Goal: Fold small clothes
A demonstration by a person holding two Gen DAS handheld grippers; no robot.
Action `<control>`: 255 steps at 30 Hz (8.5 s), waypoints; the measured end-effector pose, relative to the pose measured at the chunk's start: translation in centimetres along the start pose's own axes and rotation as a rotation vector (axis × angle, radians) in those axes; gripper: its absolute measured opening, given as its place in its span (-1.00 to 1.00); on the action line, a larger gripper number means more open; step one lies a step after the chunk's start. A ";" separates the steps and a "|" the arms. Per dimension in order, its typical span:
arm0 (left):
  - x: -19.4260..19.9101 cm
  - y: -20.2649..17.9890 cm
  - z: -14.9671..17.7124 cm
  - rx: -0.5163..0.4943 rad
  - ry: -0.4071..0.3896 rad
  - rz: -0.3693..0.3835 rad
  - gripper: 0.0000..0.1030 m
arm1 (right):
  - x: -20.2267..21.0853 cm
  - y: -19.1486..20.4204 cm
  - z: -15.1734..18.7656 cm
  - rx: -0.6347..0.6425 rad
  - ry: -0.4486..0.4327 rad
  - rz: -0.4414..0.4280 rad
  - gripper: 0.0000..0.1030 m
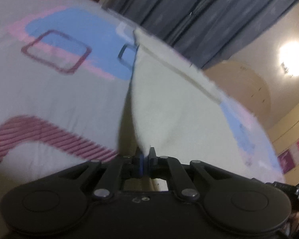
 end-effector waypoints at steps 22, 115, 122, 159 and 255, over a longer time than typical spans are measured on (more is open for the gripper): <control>-10.5 -7.3 -21.1 0.083 -0.121 0.066 -0.93 | -11.1 3.2 -22.8 -0.063 -0.190 -0.036 -0.94; -30.0 -12.0 -25.4 -0.568 -0.221 -0.229 -0.73 | -31.7 -4.4 -26.3 0.638 0.042 0.300 -0.96; -25.4 -16.6 -24.5 -0.563 -0.318 -0.158 0.50 | -30.4 0.6 -24.8 0.669 -0.018 0.190 -0.35; -24.1 -18.5 -13.9 -0.588 -0.173 -0.244 0.70 | -32.0 4.9 -13.9 0.740 0.131 0.200 -0.35; -14.9 -17.7 -17.0 -0.057 -0.269 0.037 -0.89 | -32.7 5.1 -14.9 0.399 0.004 0.077 -1.00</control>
Point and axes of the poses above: each gripper's, at about its wrist camera, not at the fingertips, and x roughly against the way its jaws point, y to its left, z to its underside, the point moved 1 cm from there along -x, roughly the way its jaws point, and after that the axes turned 13 degrees about -z, right-handed, at the moved point
